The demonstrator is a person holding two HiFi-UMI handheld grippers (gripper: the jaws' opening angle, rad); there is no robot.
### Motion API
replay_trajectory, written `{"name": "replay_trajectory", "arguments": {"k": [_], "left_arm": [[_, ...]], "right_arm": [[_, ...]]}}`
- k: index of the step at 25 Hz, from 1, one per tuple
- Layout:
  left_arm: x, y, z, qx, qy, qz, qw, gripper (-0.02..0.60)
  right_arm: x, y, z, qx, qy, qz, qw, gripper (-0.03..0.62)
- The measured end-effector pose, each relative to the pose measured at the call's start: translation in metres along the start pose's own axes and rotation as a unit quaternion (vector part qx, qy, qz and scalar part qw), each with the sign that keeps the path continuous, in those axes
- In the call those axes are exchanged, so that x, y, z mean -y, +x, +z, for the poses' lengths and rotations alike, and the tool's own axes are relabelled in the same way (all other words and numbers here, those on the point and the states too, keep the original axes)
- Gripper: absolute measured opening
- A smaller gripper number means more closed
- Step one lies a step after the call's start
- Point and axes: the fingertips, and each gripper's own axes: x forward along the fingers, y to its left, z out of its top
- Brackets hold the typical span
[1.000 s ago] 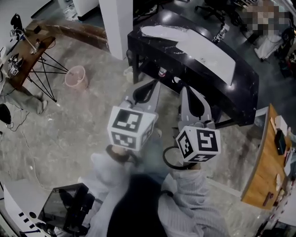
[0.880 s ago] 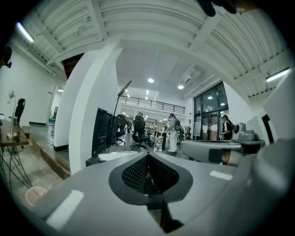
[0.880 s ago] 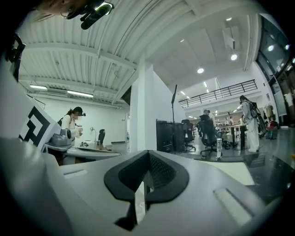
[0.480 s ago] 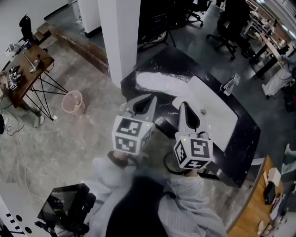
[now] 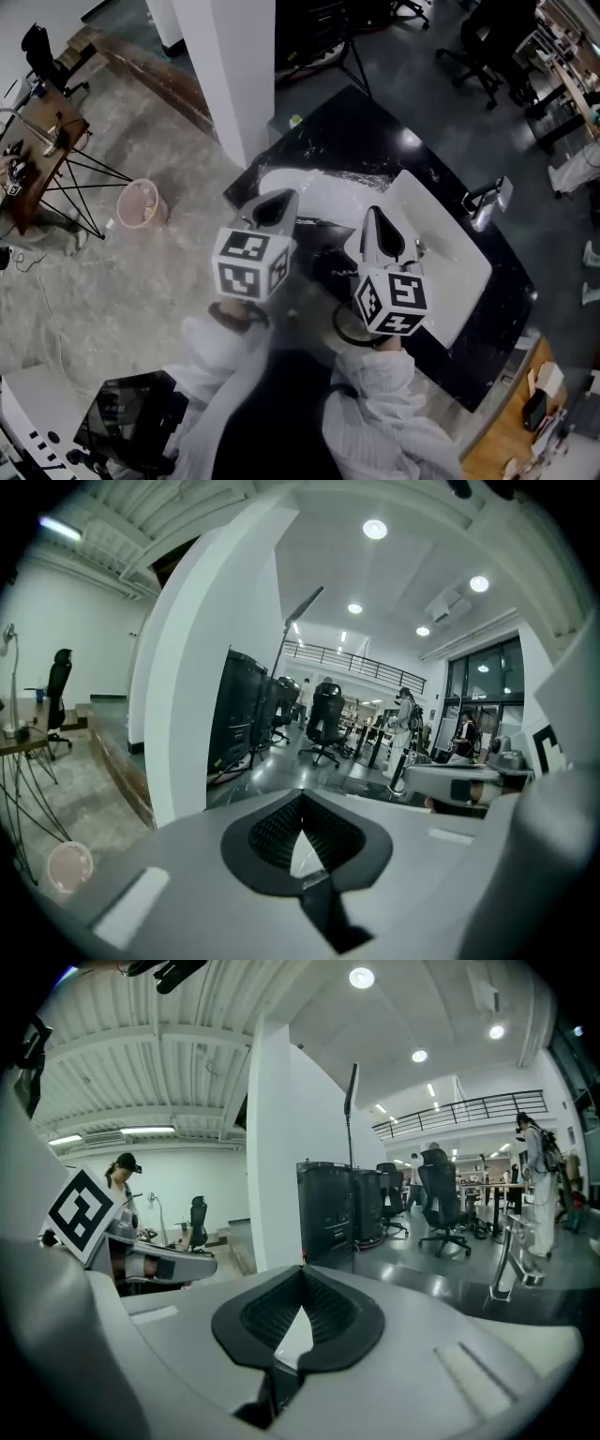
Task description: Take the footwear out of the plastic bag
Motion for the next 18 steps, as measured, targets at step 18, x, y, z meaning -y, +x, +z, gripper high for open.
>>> {"name": "replay_trajectory", "arguments": {"k": [18], "left_arm": [[-0.074,0.058,-0.028,-0.124,-0.203,-0.144,0.9605,0.186]], "right_arm": [[0.123,0.057,-0.084,-0.231,0.229,0.179,0.929,0.089]]}}
